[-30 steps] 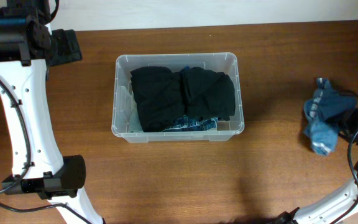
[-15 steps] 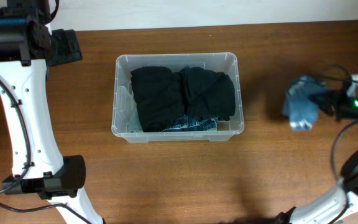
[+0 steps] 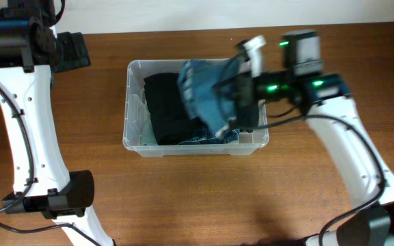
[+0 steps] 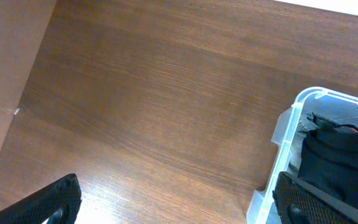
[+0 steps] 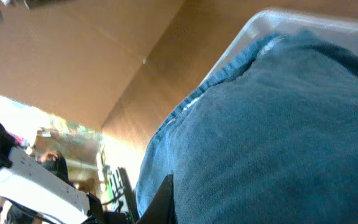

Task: Pack container
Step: 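Carry the light-blue cloth into the container and press it down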

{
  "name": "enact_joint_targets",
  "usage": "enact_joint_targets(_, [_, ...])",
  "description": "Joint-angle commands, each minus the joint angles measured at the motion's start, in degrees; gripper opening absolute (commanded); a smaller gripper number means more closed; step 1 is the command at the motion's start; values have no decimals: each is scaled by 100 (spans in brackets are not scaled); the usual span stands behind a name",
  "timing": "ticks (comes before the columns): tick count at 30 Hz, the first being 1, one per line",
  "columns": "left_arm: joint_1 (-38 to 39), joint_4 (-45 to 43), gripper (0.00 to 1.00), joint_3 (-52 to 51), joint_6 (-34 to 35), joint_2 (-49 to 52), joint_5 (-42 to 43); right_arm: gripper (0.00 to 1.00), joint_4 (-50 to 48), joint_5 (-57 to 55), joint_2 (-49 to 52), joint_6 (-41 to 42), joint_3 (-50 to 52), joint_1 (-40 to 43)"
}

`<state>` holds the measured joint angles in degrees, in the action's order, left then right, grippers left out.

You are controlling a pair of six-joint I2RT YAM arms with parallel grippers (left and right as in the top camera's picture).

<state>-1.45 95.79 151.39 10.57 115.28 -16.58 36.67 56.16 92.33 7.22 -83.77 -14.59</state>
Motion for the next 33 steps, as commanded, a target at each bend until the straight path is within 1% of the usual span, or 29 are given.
enact_joint_targets(1, [17, -11, 100, 15, 52, -28, -81, 4, -142, -1261, 9, 387, -11, -1025])
enact_joint_targets(2, [17, -11, 99, 15, 52, -28, -79, 4, -205, -1574, 9, 481, -11, -1276])
enact_joint_targets(5, [17, -11, 99, 15, 52, -28, -81, 4, -295, -2444, 9, 857, -11, -1587])
enact_joint_targets(6, [17, -11, 100, 15, 52, -28, -81, 4, -315, -2874, 20, 970, -4, -1615])
enact_joint_targets(9, [17, -11, 99, 15, 52, -28, -81, 4, -389, -3547, 195, 981, -2, -1563])
enact_joint_targets(12, [17, -11, 99, 15, 52, -28, -81, 4, -507, -3587, 619, 981, -2, -1456])
enact_joint_targets(15, [17, -11, 99, 15, 52, -28, -81, 4, -588, -3582, 1311, 984, -2, -1419])
enact_joint_targets(19, [17, -11, 99, 15, 52, -28, -81, 5, -468, -3569, 1912, 1182, -2, -1416])
enact_joint_targets(20, [17, -11, 99, 15, 52, -28, -81, 6, -393, -3578, 1980, 1239, -2, -1414])
enact_joint_targets(21, [17, -11, 99, 15, 52, -28, -79, 10, -321, -3635, 2015, 1287, -2, -1416])
enact_joint_targets(22, [17, -11, 99, 15, 52, -28, -81, 18, -184, -3779, 2024, 1285, -2, -1416])
enact_joint_targets(23, [17, -11, 99, 15, 52, -28, -81, 24, -50, -3895, 1980, 1285, -4, -1414])
enact_joint_targets(24, [17, -11, 99, 15, 52, -28, -81, 33, 280, -4253, 1784, 1281, -11, -1388])
enact_joint_targets(26, [17, -11, 99, 15, 52, -28, -81, 38, 605, -4642, 1510, 1281, -15, -1357])
enact_joint_targets(29, [17, -11, 99, 15, 52, -28, -81, 46, 979, -5265, 748, 1279, -15, -1307])
enact_joint_targets(30, [17, -11, 99, 15, 52, -28, -81, 56, 988, -5368, 433, 1279, -15, -1307])
enact_joint_targets(31, [17, -11, 99, 15, 52, -28, -81, 63, 935, -5383, 81, 1281, -15, -1309])
enact_joint_targets(32, [17, -11, 100, 15, 52, -28, -79, 66, 883, -5381, -98, 1281, -15, -1309])
enact_joint_targets(33, [17, -11, 99, 15, 52, -28, -79, 67, 809, -5379, -275, 1279, -15, -1309])
